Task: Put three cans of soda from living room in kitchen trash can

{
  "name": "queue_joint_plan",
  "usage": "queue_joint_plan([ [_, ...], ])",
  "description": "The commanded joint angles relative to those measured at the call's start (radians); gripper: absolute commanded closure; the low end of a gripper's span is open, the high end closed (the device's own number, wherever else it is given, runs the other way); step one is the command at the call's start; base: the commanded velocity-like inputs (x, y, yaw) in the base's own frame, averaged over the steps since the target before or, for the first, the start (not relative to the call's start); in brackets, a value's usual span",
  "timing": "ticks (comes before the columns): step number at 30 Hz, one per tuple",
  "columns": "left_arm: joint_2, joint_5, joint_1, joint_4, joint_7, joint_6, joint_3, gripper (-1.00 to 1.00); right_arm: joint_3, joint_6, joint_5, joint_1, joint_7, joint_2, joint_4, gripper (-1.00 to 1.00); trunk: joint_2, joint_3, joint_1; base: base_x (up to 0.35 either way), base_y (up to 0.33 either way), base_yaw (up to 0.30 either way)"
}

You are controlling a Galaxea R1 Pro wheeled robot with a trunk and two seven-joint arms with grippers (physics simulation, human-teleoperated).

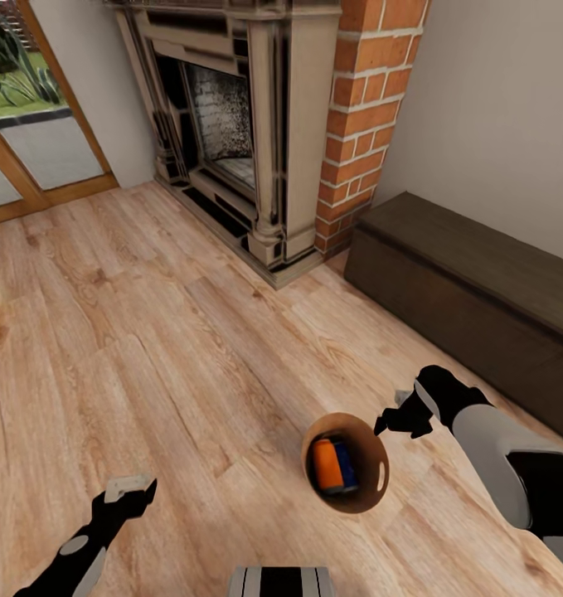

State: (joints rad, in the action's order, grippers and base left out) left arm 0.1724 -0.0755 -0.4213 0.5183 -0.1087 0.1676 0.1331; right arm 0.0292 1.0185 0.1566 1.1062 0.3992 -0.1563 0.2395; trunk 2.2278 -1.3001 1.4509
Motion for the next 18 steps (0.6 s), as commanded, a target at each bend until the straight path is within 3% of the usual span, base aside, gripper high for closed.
queue_joint_plan([
  [1,0.0,0.0,0.0,-0.005,0.005,0.0,-0.006,-1.0,0.0,-0.003,0.0,-0.006,0.0,0.0,0.004,-1.0,-0.007,0.003,-0.004,0.0,0.0,0.0],
  [7,0.001,-0.001,0.0,-0.033,0.022,0.001,-0.025,-1.0,0.001,-0.045,0.009,-0.069,-0.035,-0.001,0.039,-1.0,-0.049,0.022,-0.027,0.0,0.0,0.0],
  [11,0.001,-0.001,-0.002,-0.063,0.026,0.001,-0.029,-1.0,0.001,-0.082,0.022,-0.134,-0.097,0.0,0.097,-1.0,-0.077,0.035,-0.042,0.0,0.0,0.0],
  [18,0.001,-0.001,-0.005,-0.112,0.036,0.001,-0.032,-1.0,0.001,-0.101,0.029,-0.267,-0.131,-0.001,0.227,-1.0,-0.126,0.057,-0.069,0.0,0.0,0.0],
])
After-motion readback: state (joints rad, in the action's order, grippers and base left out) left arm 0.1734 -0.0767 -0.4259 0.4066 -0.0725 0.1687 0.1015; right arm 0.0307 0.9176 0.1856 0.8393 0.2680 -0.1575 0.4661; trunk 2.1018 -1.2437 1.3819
